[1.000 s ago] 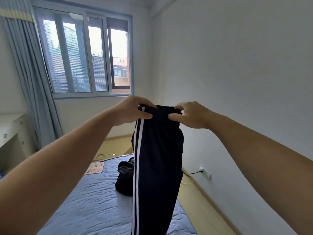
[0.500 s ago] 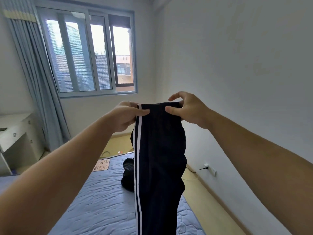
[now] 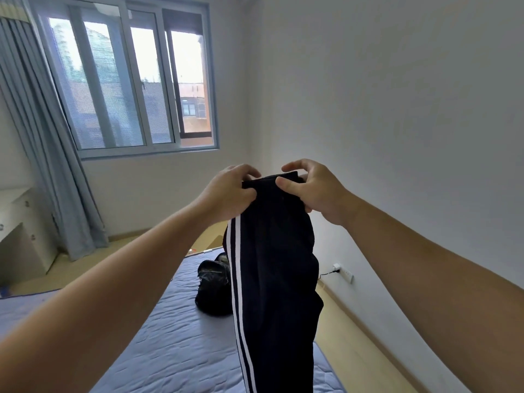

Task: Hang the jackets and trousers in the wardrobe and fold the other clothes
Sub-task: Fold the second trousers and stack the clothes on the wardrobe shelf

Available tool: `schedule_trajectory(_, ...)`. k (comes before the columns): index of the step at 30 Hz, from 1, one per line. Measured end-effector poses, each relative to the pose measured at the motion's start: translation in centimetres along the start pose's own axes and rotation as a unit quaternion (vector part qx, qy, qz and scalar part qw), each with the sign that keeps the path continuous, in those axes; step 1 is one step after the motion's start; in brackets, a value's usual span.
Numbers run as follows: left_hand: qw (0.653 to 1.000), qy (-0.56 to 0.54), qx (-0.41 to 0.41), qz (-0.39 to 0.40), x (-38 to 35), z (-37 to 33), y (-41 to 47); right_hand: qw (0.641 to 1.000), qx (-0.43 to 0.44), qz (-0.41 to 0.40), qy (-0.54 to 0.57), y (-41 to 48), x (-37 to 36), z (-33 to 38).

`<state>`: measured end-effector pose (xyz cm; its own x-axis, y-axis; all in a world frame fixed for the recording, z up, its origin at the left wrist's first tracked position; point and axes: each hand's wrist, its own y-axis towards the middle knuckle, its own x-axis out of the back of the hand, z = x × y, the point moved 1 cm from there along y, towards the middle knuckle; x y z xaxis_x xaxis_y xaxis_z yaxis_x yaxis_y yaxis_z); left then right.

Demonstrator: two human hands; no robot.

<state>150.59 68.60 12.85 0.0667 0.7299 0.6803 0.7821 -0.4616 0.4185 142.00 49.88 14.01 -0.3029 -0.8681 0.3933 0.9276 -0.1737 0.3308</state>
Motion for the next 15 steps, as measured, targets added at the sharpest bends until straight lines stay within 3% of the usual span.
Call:
schedule_trajectory(2, 0.994, 0.095, -0.054, 0.018, -1.3, -0.6, 0.2, 1.000, 0.018, -0.002, -0.012, -0.1, -0.3, -0.7)
schedule_trajectory(9, 0.987, 0.137, -0.056, 0.067, -4.4, -0.2, 2.2, 1.000, 0.004, 0.008, 0.013, 0.5, 0.3, -3.4)
schedule_trajectory(12, 0.984, 0.130, -0.054, 0.104, -4.8, -0.3, 3.2, 0.987, -0.061, 0.119, 0.083, 0.8, 1.8, -5.6)
schedule_trajectory(15, 0.983, 0.125, -0.050, 0.124, -4.8, -0.3, 3.9, 0.940, -0.143, 0.310, -0.011, 1.3, 2.8, -8.6)
